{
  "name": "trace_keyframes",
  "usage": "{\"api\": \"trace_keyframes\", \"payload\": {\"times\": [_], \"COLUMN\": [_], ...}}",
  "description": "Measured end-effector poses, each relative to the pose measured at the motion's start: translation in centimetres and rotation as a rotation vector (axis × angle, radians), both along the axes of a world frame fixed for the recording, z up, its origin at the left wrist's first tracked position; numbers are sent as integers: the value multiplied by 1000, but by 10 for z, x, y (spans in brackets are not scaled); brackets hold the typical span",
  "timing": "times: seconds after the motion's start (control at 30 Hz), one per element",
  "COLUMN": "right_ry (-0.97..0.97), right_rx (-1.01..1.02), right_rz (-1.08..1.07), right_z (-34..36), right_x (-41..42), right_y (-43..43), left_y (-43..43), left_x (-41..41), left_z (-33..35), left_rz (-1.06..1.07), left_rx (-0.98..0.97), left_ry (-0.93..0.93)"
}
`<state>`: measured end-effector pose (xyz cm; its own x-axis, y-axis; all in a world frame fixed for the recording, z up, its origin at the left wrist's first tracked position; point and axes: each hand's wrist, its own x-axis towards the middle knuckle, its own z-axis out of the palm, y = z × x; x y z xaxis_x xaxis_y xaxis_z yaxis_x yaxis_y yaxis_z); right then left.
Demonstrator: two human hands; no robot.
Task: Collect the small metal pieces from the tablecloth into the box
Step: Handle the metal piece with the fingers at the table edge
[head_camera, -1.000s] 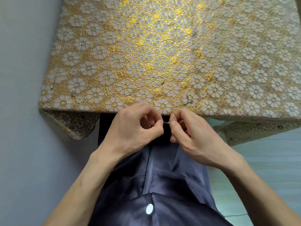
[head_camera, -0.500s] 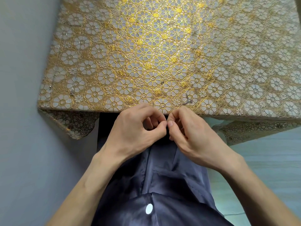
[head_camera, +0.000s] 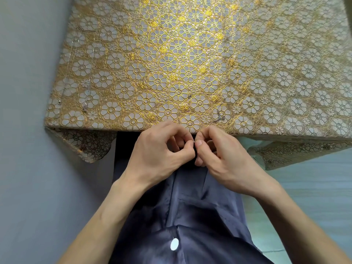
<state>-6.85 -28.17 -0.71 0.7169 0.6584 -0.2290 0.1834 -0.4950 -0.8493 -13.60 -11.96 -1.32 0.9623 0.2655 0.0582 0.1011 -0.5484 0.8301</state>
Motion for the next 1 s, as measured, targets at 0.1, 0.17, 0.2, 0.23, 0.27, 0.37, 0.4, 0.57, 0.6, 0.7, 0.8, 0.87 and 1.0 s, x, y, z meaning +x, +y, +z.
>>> {"api": "trace_keyframes", "payload": {"times": [0.1, 0.17, 0.2, 0.23, 0.27, 0.37, 0.4, 0.57, 0.6, 0.7, 0.8, 0.87, 1.0], "right_ry": [87, 135, 154, 164, 162, 123, 111, 30, 22, -35, -106, -129, -141], "right_rx": [17, 25, 28, 27, 25, 19, 21, 64, 75, 92, 86, 76, 60], "right_rz": [-41, -71, -81, -86, -83, -69, -67, -120, -131, -128, -88, -66, -34], "right_z": [3, 4, 4, 4, 5, 5, 6, 3, 2, 2, 1, 1, 0], "right_x": [-1, -1, -1, -1, -1, -3, -3, -1, 0, 1, 2, 4, 5], "right_y": [1, 2, 3, 3, 4, 4, 5, 3, 2, 0, -1, -2, -2], "left_y": [-2, -2, -1, -1, -1, 1, 2, 2, 2, 3, 5, 6, 7], "left_x": [0, -1, -2, -2, -3, -2, -2, -1, -1, -1, -1, 0, 1], "left_z": [-1, -1, 0, 0, -1, -2, -2, 2, 2, -2, -5, -5, -7], "left_rz": [18, 29, 30, 28, 26, 52, 65, 47, 46, 33, 24, 28, 10], "left_rx": [-1, 9, 11, 12, 10, 17, 17, -147, -175, -230, -290, -313, -324], "left_ry": [-9, -17, -19, -18, -14, 8, 11, 37, 57, 95, 114, 126, 143]}}
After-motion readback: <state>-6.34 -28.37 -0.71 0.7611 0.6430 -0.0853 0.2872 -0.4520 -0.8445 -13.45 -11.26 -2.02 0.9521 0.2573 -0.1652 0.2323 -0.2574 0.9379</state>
